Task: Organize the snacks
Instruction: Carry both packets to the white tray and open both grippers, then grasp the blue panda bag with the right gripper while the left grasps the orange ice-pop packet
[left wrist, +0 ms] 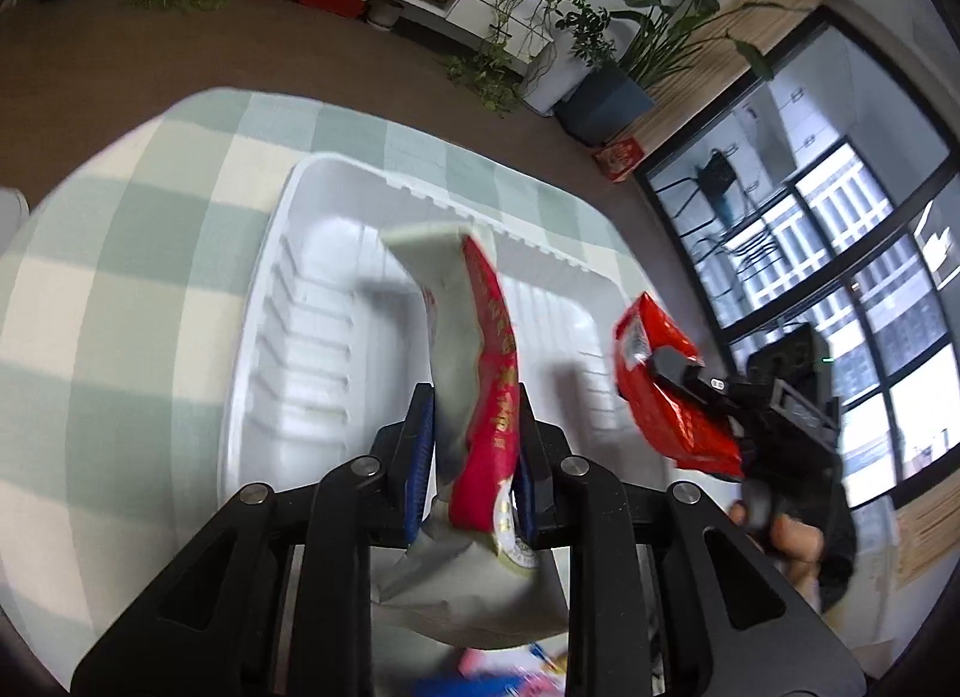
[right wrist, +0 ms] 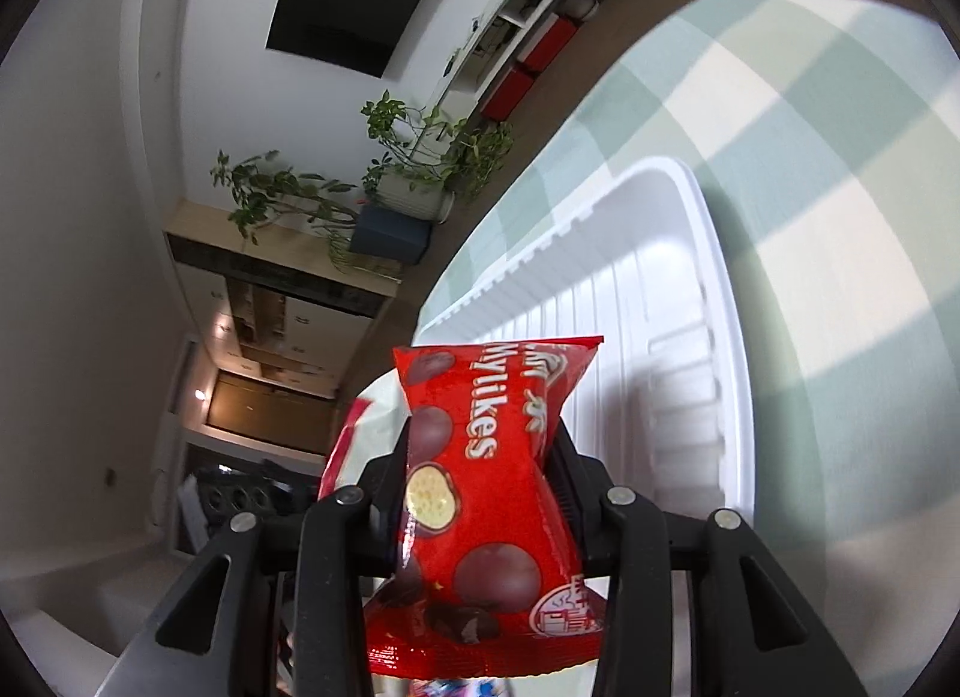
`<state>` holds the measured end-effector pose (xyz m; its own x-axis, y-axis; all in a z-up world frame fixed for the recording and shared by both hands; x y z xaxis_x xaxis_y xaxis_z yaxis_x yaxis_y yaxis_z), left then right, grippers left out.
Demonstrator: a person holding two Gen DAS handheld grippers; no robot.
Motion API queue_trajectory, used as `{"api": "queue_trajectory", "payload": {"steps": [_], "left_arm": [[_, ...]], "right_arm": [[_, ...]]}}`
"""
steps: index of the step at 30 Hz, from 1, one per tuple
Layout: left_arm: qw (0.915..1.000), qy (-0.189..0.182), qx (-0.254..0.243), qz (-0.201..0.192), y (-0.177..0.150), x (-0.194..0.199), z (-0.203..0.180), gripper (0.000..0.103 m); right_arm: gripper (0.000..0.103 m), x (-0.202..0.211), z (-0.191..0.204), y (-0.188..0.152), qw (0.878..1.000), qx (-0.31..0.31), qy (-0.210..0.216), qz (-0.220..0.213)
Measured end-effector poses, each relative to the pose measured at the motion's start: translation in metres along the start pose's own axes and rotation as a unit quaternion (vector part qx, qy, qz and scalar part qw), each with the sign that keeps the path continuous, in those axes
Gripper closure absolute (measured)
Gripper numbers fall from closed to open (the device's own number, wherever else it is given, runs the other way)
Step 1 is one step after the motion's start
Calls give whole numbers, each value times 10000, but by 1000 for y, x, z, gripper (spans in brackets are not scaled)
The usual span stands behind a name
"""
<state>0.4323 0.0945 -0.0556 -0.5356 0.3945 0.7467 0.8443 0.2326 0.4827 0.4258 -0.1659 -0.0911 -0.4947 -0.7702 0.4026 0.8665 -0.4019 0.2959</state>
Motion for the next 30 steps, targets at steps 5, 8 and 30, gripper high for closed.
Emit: {"api": "queue_trajectory", "payload": {"steps": [5,8,30], "left_arm": [[9983,462,-337,-145,1,-5,-5,77],[9968,600,-437,-295,-2,1,-6,77],[9943,708,-350,-709,-124,124,-4,51]], "right_arm": [[42,5,12,0,9978,533,-391,-82],[36,13,21,-1,9946,848,-579,-177],[29,77,98,-130,9751,2094,-713,-178]]}}
Point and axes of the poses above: each gripper's, at about its wrist camera, not at the fingertips, and x roughly against the way its jaws point, z to its left, y to its top, the point moved 5 cm from there along -x, roughly the way its jaws point, and after that the axes turned 5 degrees about y, right-handed, at the moved point
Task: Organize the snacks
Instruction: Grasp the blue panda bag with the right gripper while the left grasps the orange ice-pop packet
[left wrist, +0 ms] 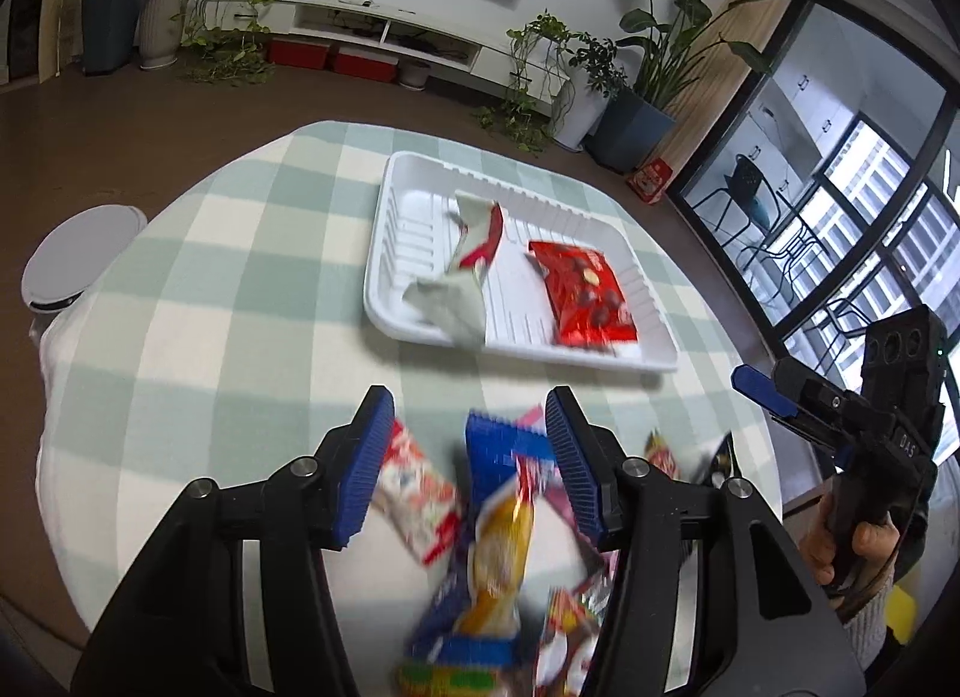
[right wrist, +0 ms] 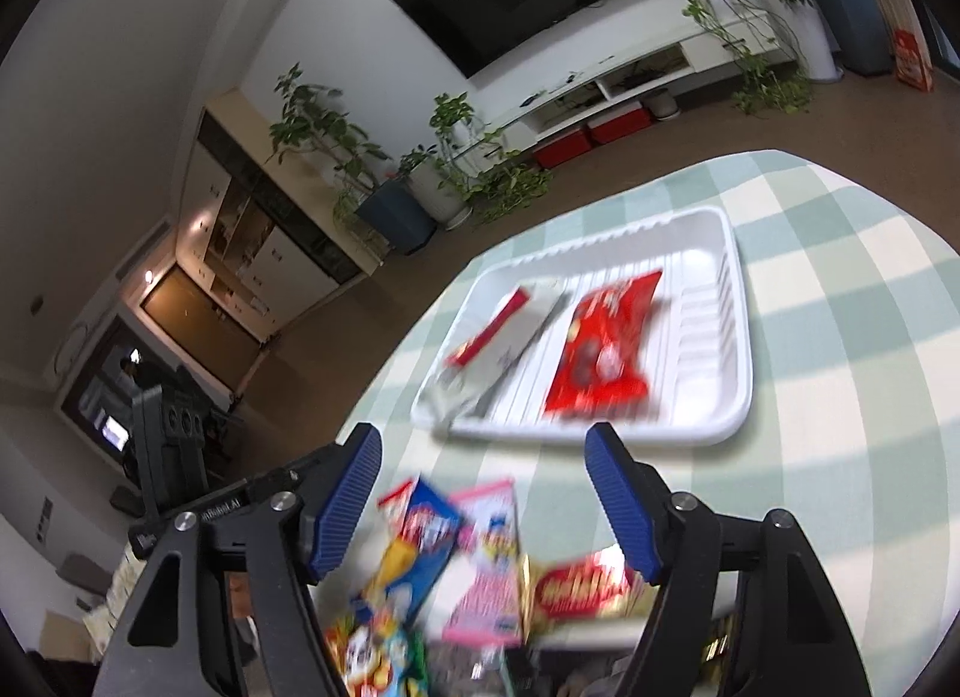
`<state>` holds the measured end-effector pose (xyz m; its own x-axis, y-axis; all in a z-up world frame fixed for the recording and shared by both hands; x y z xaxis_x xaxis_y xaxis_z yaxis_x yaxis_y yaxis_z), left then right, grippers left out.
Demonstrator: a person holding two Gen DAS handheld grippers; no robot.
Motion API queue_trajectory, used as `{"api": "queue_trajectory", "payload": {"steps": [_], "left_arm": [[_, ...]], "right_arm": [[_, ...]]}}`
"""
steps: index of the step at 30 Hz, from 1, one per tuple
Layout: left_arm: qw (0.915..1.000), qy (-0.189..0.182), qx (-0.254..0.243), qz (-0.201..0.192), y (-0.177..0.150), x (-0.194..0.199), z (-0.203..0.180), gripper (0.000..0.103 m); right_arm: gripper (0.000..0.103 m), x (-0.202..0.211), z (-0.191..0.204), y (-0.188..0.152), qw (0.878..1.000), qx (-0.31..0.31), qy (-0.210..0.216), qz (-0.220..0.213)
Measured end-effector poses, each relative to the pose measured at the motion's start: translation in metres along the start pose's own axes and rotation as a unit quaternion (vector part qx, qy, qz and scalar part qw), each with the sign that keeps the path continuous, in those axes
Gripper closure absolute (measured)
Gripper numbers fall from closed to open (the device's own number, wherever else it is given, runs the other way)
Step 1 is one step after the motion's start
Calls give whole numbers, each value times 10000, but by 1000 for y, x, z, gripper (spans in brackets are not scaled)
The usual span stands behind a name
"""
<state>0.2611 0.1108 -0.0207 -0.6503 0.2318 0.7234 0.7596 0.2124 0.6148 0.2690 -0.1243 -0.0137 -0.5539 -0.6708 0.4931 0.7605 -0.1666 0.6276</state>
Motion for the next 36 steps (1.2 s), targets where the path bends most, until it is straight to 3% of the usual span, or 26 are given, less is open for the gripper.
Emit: {"api": "queue_trajectory", "payload": {"steps": [9,17,25,28,36], "left_arm": [[9993,105,-43,349,-72,26,-2,51],[9980,305,-290,477,-119,39,-7,51],[9954,542,-446,655,-143,36,-6,50],[9954,562,-447,631,-145,35,-5,45],[9948,657,-385,673,-148,31,1,43]], "right_arm": [[29,2,41,-74,9957,688,33,616],[29,-24,75,-120,9788,1590,61,1287],[29,-40,90,-142,9611,2275,-258,1543],[28,-44,93,-145,9543,2511,-402,1572],[28,-53,102,-153,9356,3026,-651,1698]]}}
Point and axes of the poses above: each gripper's, at about its wrist camera, not at the fingertips, and x roughly against the way its jaws point, z to its left, y to its top, the point moved 5 cm from there along -x, roughly the way its jaws point, and after that the axes turned 5 degrees about y, right-handed, at the moved point
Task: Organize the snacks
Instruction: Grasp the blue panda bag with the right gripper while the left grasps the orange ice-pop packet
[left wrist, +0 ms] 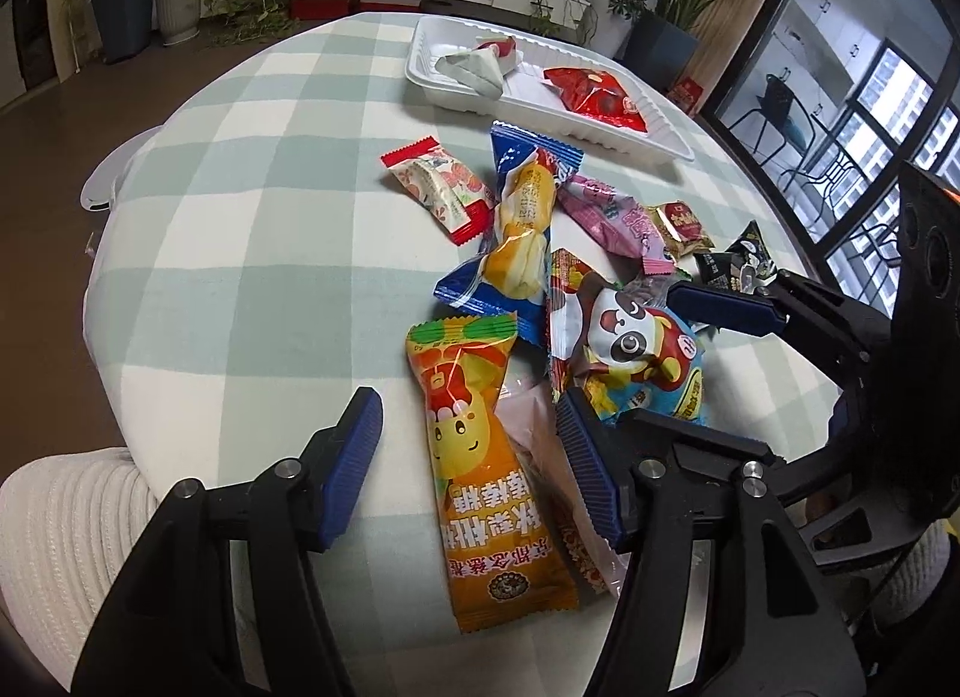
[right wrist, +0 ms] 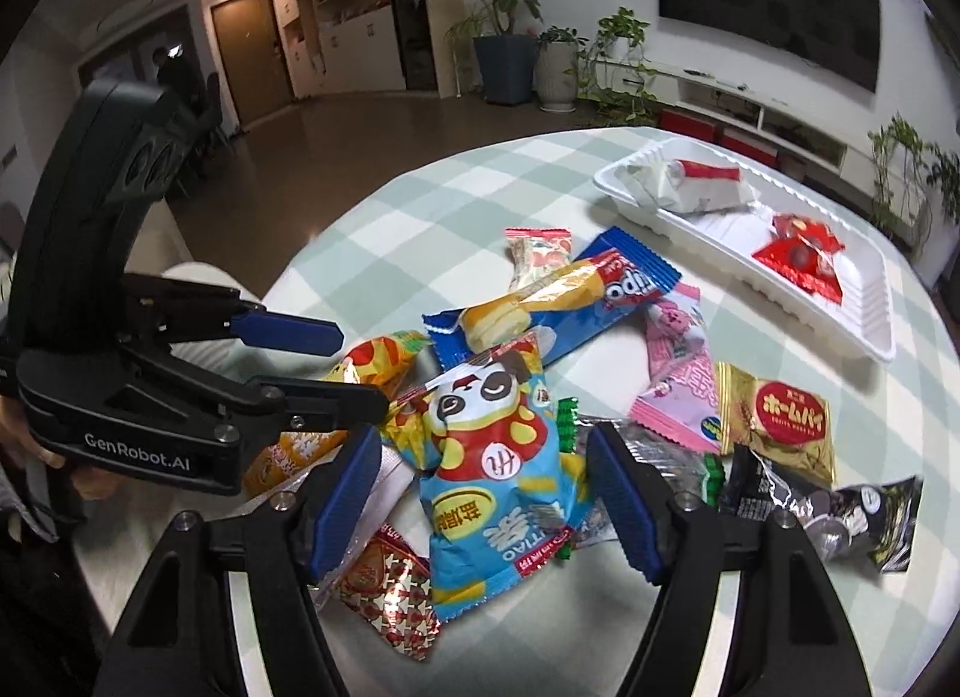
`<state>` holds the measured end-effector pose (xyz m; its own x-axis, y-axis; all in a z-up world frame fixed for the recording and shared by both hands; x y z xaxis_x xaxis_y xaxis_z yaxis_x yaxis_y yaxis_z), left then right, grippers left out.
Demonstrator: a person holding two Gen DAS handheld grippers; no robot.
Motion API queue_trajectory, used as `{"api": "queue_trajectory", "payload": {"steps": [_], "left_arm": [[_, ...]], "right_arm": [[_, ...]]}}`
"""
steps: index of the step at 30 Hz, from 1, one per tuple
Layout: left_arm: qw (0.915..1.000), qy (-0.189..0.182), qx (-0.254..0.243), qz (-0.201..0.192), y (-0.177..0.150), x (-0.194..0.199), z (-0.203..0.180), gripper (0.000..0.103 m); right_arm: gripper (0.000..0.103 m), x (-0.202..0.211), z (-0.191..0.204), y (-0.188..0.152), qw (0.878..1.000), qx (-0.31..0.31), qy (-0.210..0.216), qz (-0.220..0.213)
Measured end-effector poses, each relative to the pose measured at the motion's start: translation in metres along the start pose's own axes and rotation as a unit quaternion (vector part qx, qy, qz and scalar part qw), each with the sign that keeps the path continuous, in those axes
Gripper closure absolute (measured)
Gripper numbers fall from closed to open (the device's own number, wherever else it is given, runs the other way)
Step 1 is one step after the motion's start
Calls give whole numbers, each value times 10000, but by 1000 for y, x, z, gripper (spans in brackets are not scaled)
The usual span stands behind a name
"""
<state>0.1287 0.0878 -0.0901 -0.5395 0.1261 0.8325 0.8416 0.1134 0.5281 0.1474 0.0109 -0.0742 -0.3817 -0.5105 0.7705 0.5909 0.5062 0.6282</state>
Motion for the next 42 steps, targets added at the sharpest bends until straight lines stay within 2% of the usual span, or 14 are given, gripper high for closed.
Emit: {"api": "queue_trajectory", "payload": {"steps": [16,27,30,34,37,42], "left_arm": [[10000,60,-36,-44,-1,-7,3,42],[10000,50,-22,-69,-2,-10,2,42],[10000,-30,22,-57,-2,-12,2,51],[10000,-33,-92,11,-3,-15,-2,73],[9998,27,-179,-23,-7,-17,-3,75],[10000,-90,-33,-7,-7,-17,1,78]], "right_arm": [[43,-5,-7,-4,9999,-61,-98,117],[49,-5,-8,-4,9998,-141,-36,99],[50,-5,-8,-4,9998,-145,-36,99],[54,-6,-9,-4,9998,-202,3,89],[56,-6,-11,-3,9993,-337,113,70],[56,-6,-12,-3,9991,-394,150,51]]}}
Point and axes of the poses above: each gripper's, at about its wrist camera, not at the fingertips, and x roughly against the way its jaws point, z to its left, y to its top, the point moved 5 cm from there along -x, roughly the way its jaws point, and after that the axes turned 5 degrees about y, right-handed, at the moved point
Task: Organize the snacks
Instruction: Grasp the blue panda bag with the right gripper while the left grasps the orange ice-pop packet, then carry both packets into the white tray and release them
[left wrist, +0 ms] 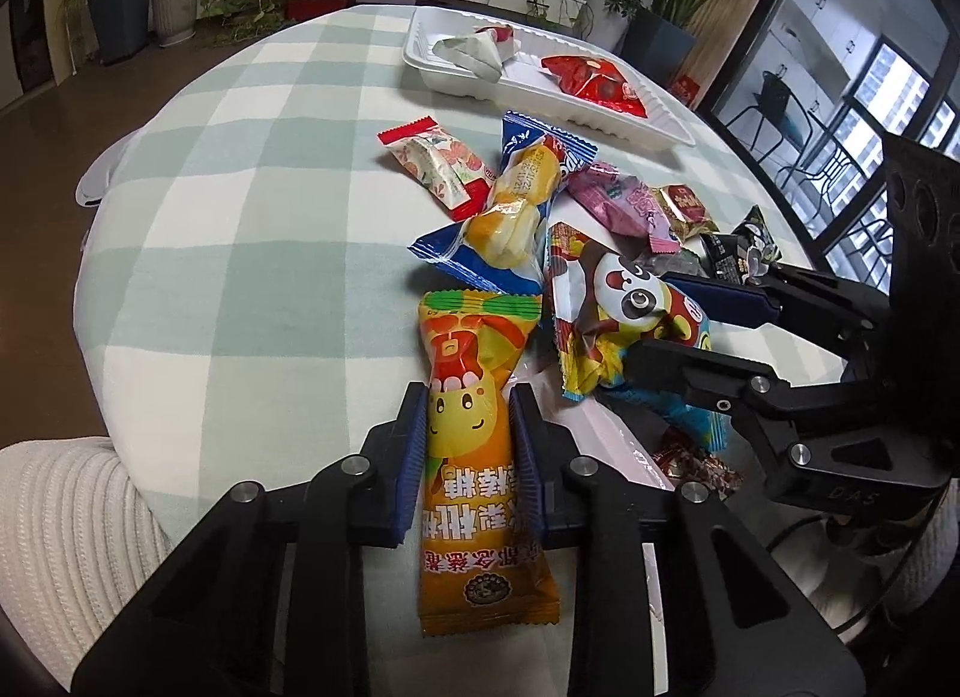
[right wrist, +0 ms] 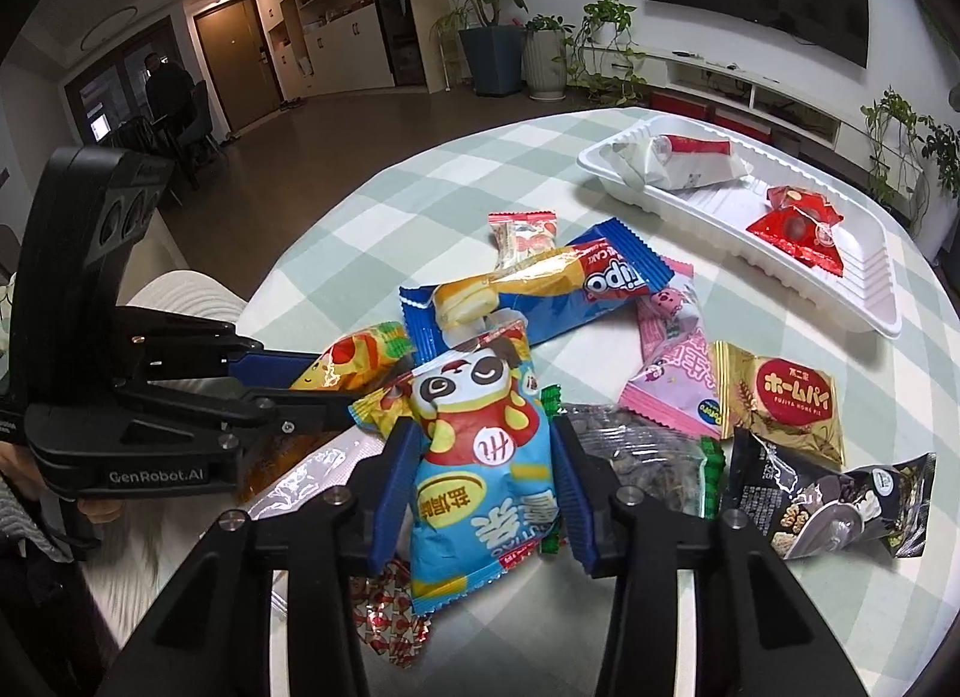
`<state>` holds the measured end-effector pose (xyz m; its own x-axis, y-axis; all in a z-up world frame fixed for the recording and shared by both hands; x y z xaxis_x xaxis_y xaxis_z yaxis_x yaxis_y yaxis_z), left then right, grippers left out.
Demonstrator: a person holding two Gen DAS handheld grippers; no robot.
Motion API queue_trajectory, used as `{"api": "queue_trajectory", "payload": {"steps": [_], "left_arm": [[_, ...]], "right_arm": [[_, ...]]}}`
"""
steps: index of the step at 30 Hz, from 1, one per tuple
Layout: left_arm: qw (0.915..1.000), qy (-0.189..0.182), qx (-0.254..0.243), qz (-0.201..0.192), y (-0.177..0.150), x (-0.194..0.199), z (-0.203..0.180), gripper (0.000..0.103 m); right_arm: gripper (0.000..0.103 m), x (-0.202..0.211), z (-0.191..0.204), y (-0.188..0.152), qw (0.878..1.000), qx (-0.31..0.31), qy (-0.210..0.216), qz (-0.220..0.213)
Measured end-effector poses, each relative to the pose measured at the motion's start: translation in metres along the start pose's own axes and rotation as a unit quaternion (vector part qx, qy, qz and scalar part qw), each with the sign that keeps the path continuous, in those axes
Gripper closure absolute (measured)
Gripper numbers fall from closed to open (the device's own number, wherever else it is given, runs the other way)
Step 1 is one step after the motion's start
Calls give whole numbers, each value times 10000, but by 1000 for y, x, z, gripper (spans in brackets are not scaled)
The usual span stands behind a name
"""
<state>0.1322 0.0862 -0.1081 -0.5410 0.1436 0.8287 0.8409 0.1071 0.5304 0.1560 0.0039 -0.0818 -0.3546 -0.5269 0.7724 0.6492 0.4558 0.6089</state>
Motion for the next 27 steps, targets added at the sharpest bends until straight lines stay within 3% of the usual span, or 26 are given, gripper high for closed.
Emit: {"api": "queue_trajectory", "payload": {"steps": [15,27], "left_arm": [[9960,-603,651,114,1,-1,11,84],[9883,-1110,1034,131,-1,6,18,85]], "right_arm": [[58,5,-8,-2,9977,-537,417,-63],[58,14,-25,-6,9862,-1312,992,-187]]}}
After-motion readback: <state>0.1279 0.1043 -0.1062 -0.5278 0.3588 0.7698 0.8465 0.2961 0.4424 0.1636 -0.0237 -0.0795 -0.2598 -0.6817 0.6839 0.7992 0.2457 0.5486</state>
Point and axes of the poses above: each gripper's, at about its wrist camera, not at the fingertips, and x roughly against the way its jaws point, z to its left, y to its top, the point moved 5 cm from there along -x, roughly the way its jaws point, and after that the axes turned 5 degrees about y, right-handed, at the moved point
